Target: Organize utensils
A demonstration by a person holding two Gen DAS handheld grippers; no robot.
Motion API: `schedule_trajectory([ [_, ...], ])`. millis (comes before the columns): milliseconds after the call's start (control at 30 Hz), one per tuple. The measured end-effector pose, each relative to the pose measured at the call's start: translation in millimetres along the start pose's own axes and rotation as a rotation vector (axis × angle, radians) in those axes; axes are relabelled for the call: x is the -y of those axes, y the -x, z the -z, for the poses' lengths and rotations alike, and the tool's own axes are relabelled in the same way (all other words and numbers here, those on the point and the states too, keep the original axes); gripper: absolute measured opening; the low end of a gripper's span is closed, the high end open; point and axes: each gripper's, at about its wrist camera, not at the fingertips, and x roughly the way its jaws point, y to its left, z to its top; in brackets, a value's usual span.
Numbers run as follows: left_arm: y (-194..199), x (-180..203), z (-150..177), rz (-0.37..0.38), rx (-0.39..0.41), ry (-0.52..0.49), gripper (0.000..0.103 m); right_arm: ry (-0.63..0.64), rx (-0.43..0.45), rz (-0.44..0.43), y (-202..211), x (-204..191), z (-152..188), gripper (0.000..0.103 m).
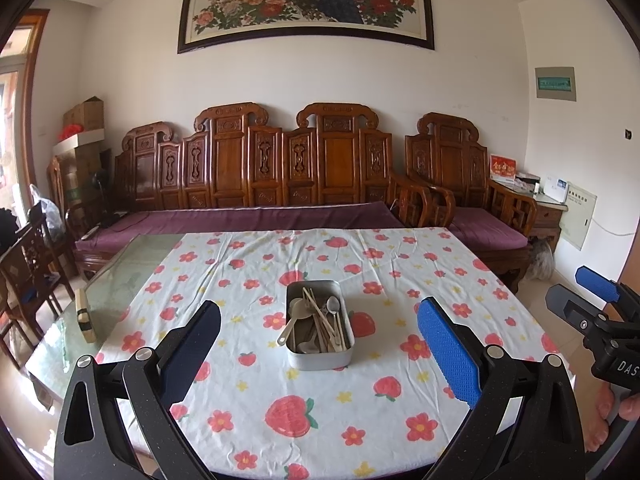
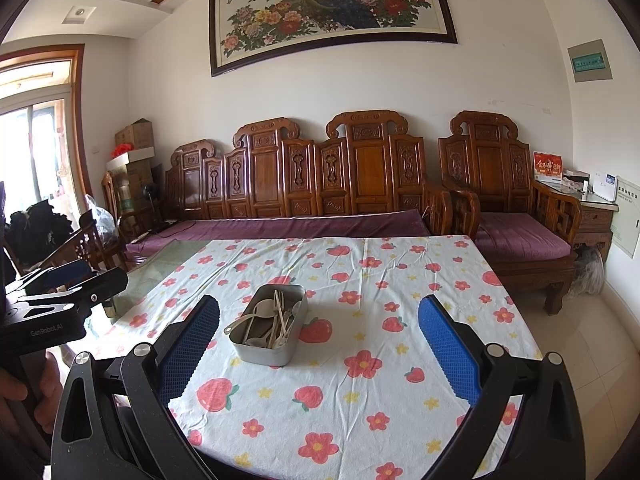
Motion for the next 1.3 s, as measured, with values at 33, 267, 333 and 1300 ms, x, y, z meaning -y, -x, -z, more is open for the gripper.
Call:
schedule_trajectory([
  [33,0.6,0.2,0.4,-0.003,0.001,0.001,0.095,-0.001,0.000,0.000,0.4,0.2,0.0,0.100],
  [267,0.8,2.7,5.6,-0.005,0.003,0.000,0.095,0.000,0.000,-0.001,-0.3,0.0,0.0,0.100],
  [333,0.2,2.7,5.9,-0.007,0.002,-0.002,0.095,0.000,0.000,-0.001,-0.3,0.0,-0.1,0.100],
  [1300,1.3,6.1,8.9,-0.003,0.010,-0.008,0.095,-0.002,0.001,-0.001,0.4,0.6,0.1,0.100],
])
